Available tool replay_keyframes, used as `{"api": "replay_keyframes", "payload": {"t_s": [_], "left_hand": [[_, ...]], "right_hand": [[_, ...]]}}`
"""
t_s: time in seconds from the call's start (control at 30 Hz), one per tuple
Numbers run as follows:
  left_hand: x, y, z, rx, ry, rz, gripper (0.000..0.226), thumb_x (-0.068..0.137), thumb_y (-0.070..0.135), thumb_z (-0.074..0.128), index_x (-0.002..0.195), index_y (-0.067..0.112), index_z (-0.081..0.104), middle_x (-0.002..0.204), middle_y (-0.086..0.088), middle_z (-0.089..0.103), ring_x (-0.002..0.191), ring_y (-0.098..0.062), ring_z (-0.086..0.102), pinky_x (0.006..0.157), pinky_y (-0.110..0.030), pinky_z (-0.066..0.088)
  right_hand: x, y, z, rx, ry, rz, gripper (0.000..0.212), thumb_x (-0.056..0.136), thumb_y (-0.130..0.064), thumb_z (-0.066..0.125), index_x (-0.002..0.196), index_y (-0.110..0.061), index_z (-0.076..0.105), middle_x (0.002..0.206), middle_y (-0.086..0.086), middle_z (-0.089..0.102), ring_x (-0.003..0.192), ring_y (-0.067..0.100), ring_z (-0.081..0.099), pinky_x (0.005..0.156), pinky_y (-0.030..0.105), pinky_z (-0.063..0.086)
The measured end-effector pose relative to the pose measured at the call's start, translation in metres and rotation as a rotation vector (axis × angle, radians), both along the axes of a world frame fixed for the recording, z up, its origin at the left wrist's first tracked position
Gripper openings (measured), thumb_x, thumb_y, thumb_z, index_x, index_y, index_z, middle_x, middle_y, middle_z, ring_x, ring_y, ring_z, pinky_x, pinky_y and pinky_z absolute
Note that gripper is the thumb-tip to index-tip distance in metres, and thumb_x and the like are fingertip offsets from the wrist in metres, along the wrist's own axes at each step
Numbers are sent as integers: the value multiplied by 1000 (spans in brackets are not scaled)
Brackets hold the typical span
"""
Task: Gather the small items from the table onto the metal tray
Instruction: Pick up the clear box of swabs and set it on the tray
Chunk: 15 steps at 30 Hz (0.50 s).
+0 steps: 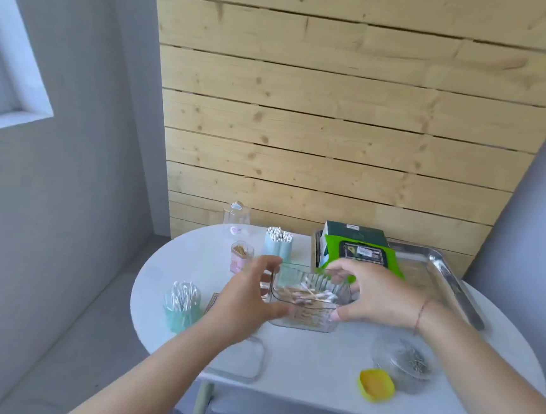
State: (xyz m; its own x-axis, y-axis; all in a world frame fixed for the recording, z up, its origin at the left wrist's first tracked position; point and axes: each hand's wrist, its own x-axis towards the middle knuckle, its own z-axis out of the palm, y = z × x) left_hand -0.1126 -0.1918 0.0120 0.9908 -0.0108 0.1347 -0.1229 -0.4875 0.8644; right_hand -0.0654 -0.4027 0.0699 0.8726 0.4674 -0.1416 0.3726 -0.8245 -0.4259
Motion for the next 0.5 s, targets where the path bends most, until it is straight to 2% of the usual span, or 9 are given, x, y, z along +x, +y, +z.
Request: {"api": "replay_keyframes", "payload": {"t_s": [0.07, 0.17, 0.27, 0.4, 0.5], "left_hand": [[-12, -9, -23, -4, 49, 6, 71, 67, 21, 84, 129, 20, 48, 123, 6, 56, 107, -10, 56, 92, -21, 48], [-25, -20, -48, 49, 35, 53, 73, 71, 24, 80, 134, 19, 44, 128, 7, 51, 114, -12, 53, 97, -24, 45], [-40, -13, -68, 231, -5, 97, 64, 74, 27, 76, 130, 20, 46, 124, 7, 47, 116, -13, 49, 93, -22, 39], [-51, 6, -81, 571, 23, 47, 41, 74, 32, 70, 112, 21, 62, 114, 4, 56, 112, -18, 49, 82, -22, 34], [-52, 9, -83, 675, 32, 28, 31, 76, 34, 67, 104, 23, 66, 106, 6, 59, 107, -17, 49, 81, -21, 34]], "right_hand": [[-7, -5, -21, -44, 42, 0, 78, 66, -28, 82, 134, -23, 43, 128, -5, 55, 104, 12, 54, 86, 22, 42], [-14, -11, -43, -45, 63, -53, 80, 66, -26, 82, 135, -20, 41, 134, 0, 54, 120, 15, 51, 97, 26, 43], [-14, -16, -56, -44, 64, -120, 80, 67, -21, 81, 136, -19, 40, 135, 4, 52, 121, 18, 52, 99, 31, 45], [-10, -17, -66, -67, 74, -158, 79, 67, -18, 80, 135, -19, 39, 134, 6, 52, 120, 21, 52, 99, 33, 45], [-8, -16, -72, -66, 86, -167, 79, 67, -21, 81, 134, -18, 40, 135, 4, 52, 119, 21, 52, 97, 30, 44]]}}
